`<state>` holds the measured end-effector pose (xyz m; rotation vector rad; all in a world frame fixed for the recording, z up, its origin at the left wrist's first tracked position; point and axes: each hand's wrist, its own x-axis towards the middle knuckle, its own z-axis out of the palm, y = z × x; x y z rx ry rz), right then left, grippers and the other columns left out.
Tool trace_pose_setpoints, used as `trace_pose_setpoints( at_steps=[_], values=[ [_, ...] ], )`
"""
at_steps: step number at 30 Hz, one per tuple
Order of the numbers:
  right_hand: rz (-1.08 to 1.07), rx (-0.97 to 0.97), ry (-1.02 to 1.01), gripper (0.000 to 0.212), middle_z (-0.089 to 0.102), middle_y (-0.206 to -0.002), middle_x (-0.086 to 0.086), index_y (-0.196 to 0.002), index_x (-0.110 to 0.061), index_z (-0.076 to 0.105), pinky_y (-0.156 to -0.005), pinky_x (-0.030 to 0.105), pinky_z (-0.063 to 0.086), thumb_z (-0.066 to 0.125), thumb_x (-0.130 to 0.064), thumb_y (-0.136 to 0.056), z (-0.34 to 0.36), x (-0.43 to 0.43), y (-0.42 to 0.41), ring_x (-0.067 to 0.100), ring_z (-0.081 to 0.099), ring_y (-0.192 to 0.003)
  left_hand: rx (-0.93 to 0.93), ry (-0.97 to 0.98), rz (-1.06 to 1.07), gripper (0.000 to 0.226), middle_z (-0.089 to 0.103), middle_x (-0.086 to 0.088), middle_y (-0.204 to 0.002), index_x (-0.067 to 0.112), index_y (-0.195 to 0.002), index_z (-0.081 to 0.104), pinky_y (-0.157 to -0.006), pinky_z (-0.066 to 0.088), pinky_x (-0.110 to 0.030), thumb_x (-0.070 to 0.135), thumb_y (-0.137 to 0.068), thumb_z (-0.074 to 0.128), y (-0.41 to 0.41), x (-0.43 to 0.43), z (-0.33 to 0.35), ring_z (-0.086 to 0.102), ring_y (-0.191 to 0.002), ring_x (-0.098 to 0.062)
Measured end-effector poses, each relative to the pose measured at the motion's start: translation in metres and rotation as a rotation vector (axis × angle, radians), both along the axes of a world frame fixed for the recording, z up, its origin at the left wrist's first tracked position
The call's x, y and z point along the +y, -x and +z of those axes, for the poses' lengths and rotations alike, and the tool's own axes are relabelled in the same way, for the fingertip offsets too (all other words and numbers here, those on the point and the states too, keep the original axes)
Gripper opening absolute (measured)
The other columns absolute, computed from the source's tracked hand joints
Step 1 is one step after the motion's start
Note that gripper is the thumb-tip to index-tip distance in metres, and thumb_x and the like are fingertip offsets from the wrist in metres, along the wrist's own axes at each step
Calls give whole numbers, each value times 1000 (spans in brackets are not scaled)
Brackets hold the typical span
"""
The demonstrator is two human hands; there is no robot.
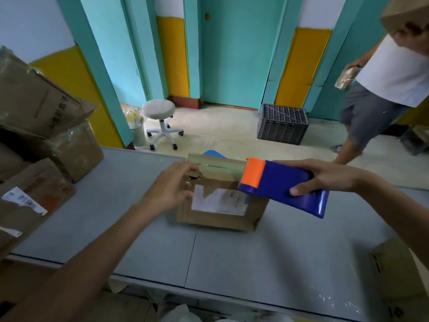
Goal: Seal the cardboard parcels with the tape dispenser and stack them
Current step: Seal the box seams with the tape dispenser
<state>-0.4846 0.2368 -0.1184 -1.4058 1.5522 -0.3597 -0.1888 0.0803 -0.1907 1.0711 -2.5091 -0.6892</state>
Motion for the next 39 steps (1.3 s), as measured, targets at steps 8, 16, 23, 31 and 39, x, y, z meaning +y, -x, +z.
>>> trace_pose_setpoints(
  at_steps=[8, 16, 23, 31, 39],
  values=[
    [201, -29, -206, 57, 64, -116, -8, -125, -47, 44, -84, 24, 53, 67, -30, -75, -8, -7, -35, 16, 61, -108, -191, 263, 48, 59, 10, -13, -153, 30, -125, 54, -105, 32, -57, -2, -76, 62, -13, -52, 13, 23, -135, -40],
    [182, -42, -174, 60, 64, -110, -15, -122, -47, 45, -79, 23, 53, 71, -39, -68, -4, -19, -44, 11, 62, -106, 85, -226, 657, 78, 7, -11, -150, 11, -140, 27, -101, 33, -46, 55, -83, 55, 30, -6, -13, 23, -134, -34],
    [125, -27, -122, 54, 66, -96, -25, -118, -44, 45, -71, 18, 52, 65, -29, -70, 6, -18, -48, 4, 65, -94, 66, -162, 243, 88, 1, -2, -158, 17, -143, 30, -111, 22, -38, 50, -73, 72, 24, -14, -30, 11, -143, -19],
    [129, -8, -148, 52, 66, -94, -24, -116, -43, 47, -71, 18, 52, 66, -31, -68, 8, -23, -52, 2, 64, -94, 94, -81, -85, 42, 31, -1, -151, 20, -123, 60, -112, 28, -33, 29, -82, 69, 8, -28, -24, 32, -137, -15],
    [118, -14, -131, 51, 67, -93, -24, -115, -38, 47, -69, 18, 53, 65, -28, -69, 15, -26, -50, 5, 64, -97, 511, -385, 183, 22, 64, -8, -117, 17, -97, 67, -85, 45, -17, 20, -97, 45, 22, 13, 7, 59, -98, -11]
  ],
)
